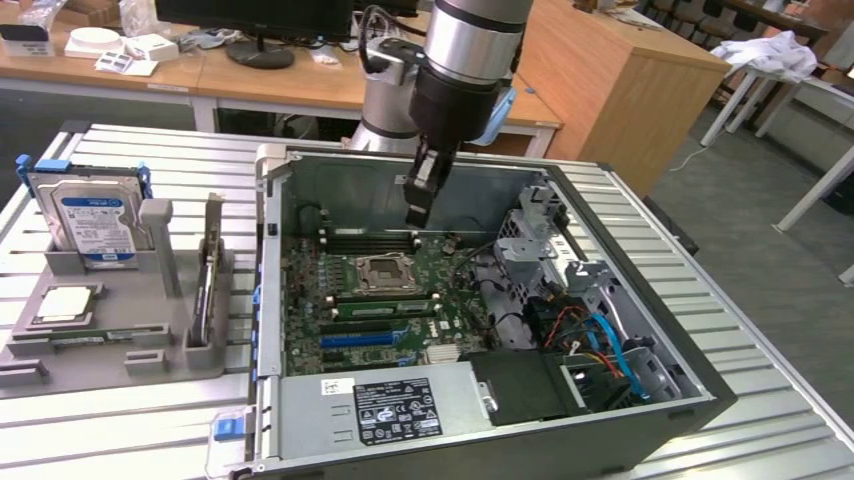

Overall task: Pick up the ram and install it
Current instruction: 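Press down the ram until it locks into place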

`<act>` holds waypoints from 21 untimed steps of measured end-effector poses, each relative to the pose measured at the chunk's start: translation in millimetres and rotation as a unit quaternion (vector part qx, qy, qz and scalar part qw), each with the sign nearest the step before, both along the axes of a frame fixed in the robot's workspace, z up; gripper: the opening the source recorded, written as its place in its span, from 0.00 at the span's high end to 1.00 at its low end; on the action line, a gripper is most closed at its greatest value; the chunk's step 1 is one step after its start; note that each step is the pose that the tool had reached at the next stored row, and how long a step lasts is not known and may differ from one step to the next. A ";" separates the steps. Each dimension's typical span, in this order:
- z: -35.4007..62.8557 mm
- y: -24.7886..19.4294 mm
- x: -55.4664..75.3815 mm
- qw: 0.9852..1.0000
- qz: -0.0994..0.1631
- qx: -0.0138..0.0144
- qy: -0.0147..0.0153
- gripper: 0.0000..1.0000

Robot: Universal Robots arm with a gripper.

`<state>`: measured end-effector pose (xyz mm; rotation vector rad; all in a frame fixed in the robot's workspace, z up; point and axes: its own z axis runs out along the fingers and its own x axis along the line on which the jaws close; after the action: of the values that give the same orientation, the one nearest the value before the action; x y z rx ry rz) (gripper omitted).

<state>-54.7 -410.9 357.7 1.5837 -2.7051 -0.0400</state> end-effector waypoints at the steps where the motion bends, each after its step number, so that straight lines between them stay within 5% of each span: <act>1: 0.0 0.0 0.0 0.999 -0.034 0.000 0.000 0.89; 3: -0.1 0.0 0.0 0.996 -0.087 0.000 0.000 0.89; 12: -0.2 0.0 0.0 0.988 -0.157 0.000 0.000 0.89; 21: -0.3 0.0 0.0 0.975 -0.221 0.000 0.000 0.89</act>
<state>-54.7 -410.9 357.3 0.9483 -2.9938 -0.0415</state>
